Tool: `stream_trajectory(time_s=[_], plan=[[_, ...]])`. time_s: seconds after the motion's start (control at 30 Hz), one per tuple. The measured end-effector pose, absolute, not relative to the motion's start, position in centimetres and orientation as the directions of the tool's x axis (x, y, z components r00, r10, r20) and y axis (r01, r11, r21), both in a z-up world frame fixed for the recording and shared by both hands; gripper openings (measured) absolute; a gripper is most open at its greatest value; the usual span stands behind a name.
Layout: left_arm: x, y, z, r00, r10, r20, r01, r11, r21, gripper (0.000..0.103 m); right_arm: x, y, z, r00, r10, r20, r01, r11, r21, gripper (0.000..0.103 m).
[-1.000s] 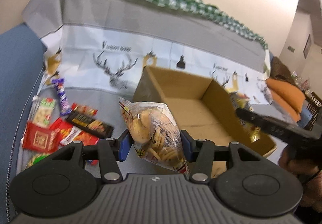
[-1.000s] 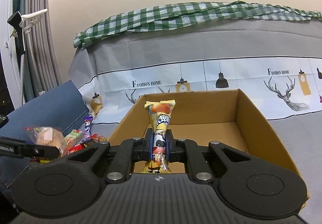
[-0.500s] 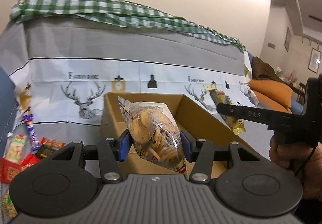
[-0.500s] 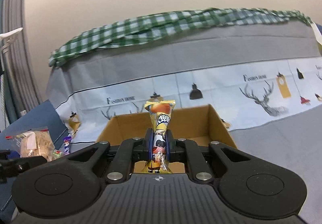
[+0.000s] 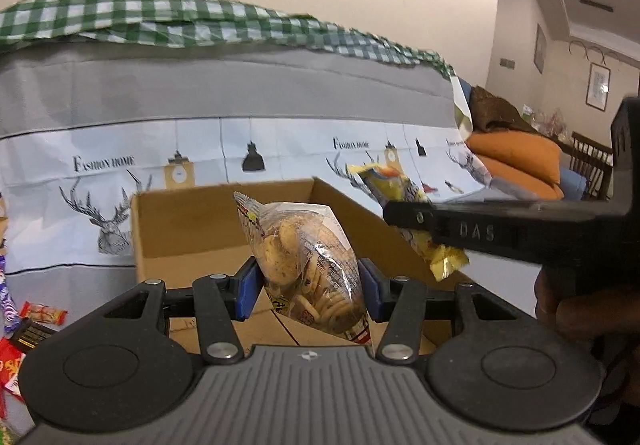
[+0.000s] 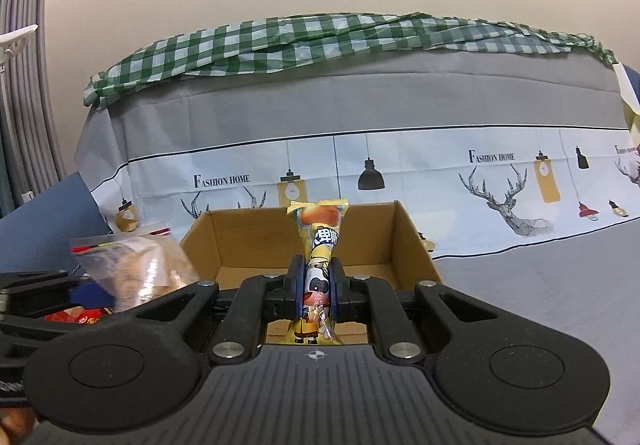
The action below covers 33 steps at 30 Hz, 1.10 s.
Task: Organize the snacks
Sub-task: 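Open both grippers to drop the candy bar and cookie bag into the box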
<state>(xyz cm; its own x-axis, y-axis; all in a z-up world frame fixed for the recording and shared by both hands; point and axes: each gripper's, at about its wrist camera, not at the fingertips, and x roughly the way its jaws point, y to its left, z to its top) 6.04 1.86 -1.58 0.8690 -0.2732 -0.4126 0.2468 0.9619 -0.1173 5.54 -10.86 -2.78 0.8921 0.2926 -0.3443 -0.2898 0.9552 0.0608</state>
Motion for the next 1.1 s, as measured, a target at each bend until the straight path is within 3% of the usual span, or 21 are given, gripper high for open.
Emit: stream_trajectory(time_s=[0.1,0.17,0.33,0.5,0.83,1.03,1.1], plan=[[6.3,1.7,-2.0,0.851,-0.282,-0.443,0.255,0.959,-0.120,0.084,5.6,-10.8,-2.7,0.895,0.277,-0.349,-0.274,0.960,0.058,0.016],[6.0,1.6,-2.0,0.868,-0.266,-0.420,0.249,0.964,-0.096,0.085,5.7,-10.7,-2.6,0.898,0.258,-0.355,-0.254,0.965,0.059,0.045],[5.8,2.4,-1.9,0.879,-0.274,-0.392,0.247,0.962,-0.117,0.084,5.6,-10.4,-2.4,0.903,0.243,-0.355,-0.239,0.969,0.056,0.055],[5.4,3.8,-1.6,0.871,-0.284,-0.401,0.250,0.959,-0.138,0.076,5.6,-9.7,-2.5,0.902,0.239,-0.360,-0.239,0.970,0.044,0.056],[4.6,11.0,-1.2,0.850,-0.209,-0.483,0.085,0.960,-0.266,0.076,4.9,-6.8,-2.5,0.889,0.293,-0.352,-0.294,0.954,0.052,0.055],[3.9,16.8,-1.6,0.811,-0.069,-0.581,-0.080,0.970,-0.228,0.077,4.2,-3.3,-2.6,0.857,0.381,-0.349,-0.380,0.922,0.074,0.036],[3.8,18.8,-1.9,0.790,-0.027,-0.612,-0.117,0.974,-0.194,0.079,3.7,-1.9,-2.7,0.839,0.420,-0.347,-0.421,0.904,0.076,0.036]])
